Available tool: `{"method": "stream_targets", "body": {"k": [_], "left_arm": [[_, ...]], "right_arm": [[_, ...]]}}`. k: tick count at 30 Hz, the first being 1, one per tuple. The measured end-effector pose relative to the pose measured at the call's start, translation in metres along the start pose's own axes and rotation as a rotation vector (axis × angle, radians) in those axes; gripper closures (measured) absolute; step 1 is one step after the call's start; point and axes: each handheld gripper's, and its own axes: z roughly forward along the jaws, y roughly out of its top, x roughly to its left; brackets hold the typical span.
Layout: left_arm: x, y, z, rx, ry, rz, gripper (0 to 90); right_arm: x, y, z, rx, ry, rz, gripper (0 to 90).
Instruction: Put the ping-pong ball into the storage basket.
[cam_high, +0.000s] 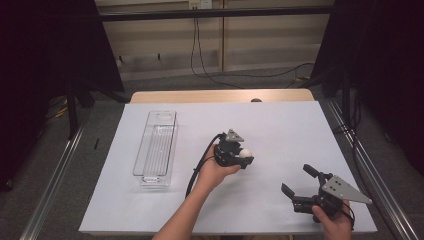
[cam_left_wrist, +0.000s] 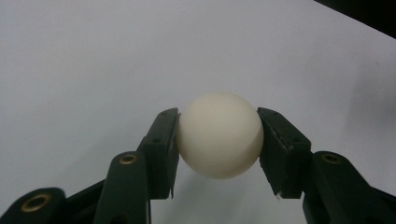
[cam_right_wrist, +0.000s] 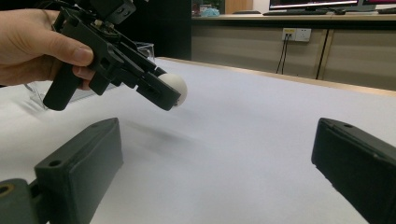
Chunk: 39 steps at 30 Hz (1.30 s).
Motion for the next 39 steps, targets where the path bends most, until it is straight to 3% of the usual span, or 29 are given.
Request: {"method": "stream_targets", "body": {"k": [8,13,22,39], "left_arm": [[0.004,0.0,-0.006,0.002,0.015,-0.017,51.2],[0.007,-0.001,-0.008,-0.021,0.007,-0.024,51.2],[0.011,-0.001,-0.014,-0.006,0.019,-0.044,51.2],[0.016,0.0,-0.021,-0.011,0.022,-0.049,51.2]], "right_arm": [[0.0,0.0,0.0,0.0,-0.001,0.004,1.6],[-0.001,0.0,0.0,-0.001,-0.004,0.005,1.6],[-0.001,0.0,0.0,0.003,-0.002,0.004,1.6],[-0.001,0.0,0.0,0.003,-0.002,0.004,1.6]]}}
